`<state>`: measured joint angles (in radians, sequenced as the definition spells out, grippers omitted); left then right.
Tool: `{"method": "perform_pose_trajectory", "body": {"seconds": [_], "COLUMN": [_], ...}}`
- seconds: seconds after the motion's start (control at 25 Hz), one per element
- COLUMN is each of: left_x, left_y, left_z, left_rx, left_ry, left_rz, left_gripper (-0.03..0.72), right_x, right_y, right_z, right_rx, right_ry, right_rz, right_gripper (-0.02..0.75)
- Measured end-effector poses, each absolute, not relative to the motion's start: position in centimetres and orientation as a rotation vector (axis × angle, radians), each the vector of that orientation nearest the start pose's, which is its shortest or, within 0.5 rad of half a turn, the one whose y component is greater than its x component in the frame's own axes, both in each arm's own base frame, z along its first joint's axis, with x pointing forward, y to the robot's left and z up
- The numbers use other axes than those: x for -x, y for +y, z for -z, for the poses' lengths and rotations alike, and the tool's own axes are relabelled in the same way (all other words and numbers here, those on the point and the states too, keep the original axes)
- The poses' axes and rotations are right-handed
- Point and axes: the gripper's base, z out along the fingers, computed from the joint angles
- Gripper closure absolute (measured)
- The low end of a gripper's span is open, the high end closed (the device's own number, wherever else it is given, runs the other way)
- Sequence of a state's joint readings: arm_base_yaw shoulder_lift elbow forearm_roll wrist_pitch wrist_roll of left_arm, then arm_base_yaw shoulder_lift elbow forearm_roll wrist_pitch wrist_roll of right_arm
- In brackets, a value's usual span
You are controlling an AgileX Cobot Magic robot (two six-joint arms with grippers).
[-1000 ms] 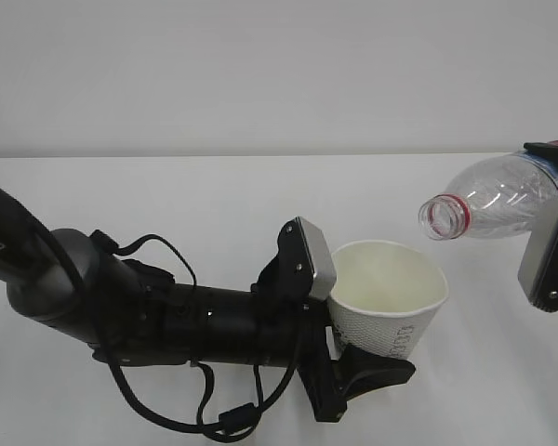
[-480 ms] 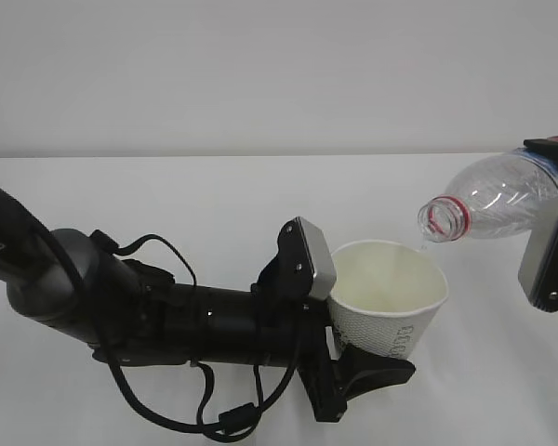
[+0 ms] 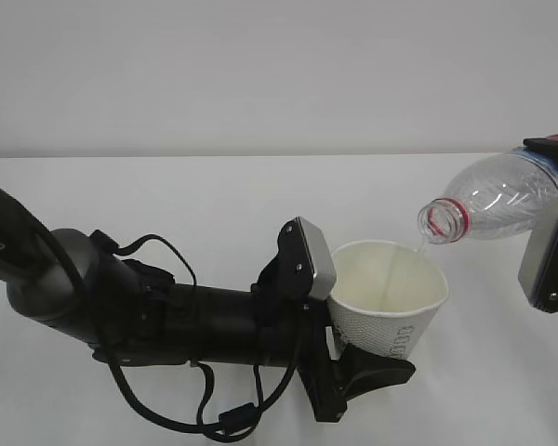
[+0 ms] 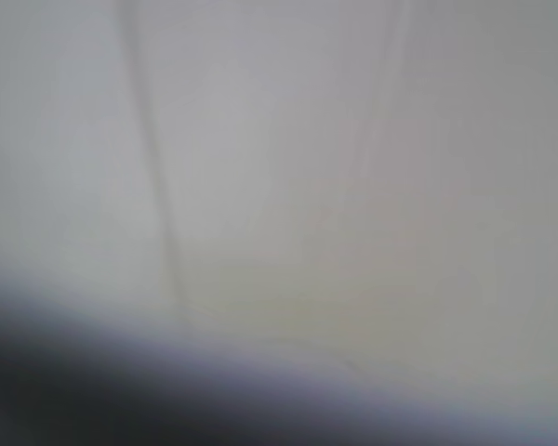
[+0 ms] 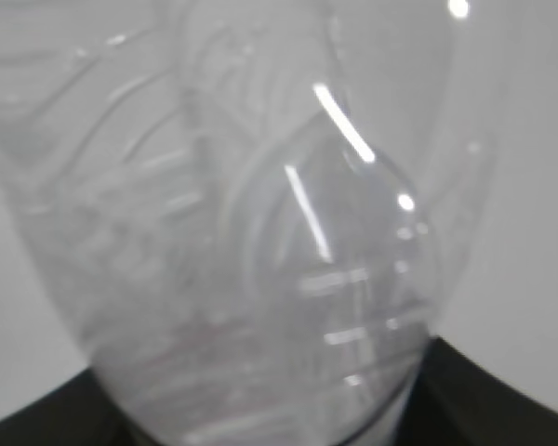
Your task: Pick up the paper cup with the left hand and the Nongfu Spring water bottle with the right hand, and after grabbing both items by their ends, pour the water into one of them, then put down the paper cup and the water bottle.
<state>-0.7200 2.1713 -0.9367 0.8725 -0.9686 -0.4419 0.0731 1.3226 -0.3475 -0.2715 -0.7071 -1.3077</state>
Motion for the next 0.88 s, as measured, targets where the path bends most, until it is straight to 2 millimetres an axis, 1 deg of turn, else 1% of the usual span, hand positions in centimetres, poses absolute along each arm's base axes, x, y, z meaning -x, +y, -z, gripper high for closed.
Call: {"method": "perform_pose_trajectory", "body": {"seconds": [0.88], "left_x": [-24.76], "left_y": [-29.35], "left_z": [-8.73], "left_rx": [-1.25], "left_ry": [1.583], "left_rz": [1.036], "left_gripper": [0.175], "right_x": [-22.95], "right_y": [3.28], "right_z": [-20.83], "right_rx": [1.431], "right_ry": [1.177], "right_rz": [0.902], "right_gripper": [0.331]}}
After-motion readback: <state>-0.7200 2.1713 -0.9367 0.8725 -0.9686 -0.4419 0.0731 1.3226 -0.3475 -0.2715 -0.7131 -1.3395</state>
